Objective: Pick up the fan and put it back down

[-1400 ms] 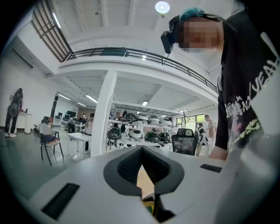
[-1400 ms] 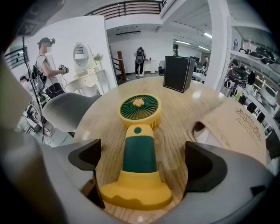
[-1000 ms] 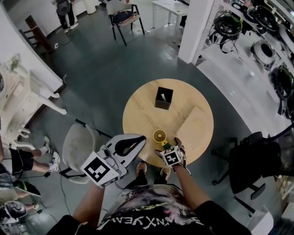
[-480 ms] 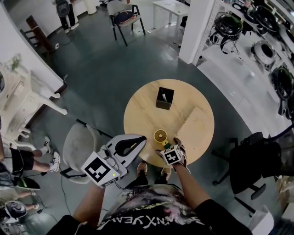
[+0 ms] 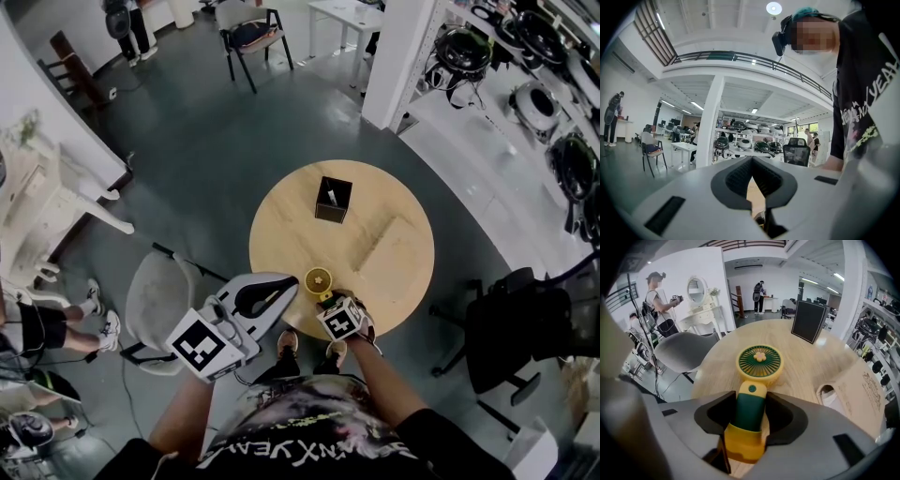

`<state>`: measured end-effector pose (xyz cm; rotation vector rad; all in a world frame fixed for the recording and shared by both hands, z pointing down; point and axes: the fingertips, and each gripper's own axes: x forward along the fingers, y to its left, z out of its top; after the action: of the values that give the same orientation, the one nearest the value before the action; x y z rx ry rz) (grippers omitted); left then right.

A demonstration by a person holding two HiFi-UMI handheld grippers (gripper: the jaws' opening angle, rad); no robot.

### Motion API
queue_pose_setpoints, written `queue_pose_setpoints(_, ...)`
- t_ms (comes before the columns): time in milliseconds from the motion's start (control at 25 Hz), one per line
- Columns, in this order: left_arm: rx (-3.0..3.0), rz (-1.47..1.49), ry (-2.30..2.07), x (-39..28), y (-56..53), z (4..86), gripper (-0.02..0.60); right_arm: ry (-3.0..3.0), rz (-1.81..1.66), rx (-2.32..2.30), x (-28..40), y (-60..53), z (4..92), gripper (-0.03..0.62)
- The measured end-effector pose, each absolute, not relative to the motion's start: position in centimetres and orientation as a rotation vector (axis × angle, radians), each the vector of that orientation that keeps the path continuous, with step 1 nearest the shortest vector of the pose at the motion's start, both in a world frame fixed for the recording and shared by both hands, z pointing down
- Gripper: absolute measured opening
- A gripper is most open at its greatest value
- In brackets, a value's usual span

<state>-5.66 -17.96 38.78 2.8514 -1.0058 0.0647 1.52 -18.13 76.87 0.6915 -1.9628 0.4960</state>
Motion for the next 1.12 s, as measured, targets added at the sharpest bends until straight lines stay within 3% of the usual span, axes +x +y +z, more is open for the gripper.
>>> queue_pose_setpoints(40, 2.851, 0.066, -1.004, -5.7, -17.9, 38.9, 0.012, -1.965, 0.491, 0.678, 1.4, -18.0, 76.8, 0.189)
queue_pose_setpoints(120, 2.851, 0.065, -1.000, -5.6, -17.9, 39.0, 0.012, -1.963, 0.484, 0.657, 1.3, -17.8, 76.9, 0.186)
queue_pose_setpoints(1120, 2.873, 0.054, -0.974, -4.4, -18.2, 38.5, 0.012, -2.122, 0.419, 0.726, 1.8, -19.4, 72.9, 0.186)
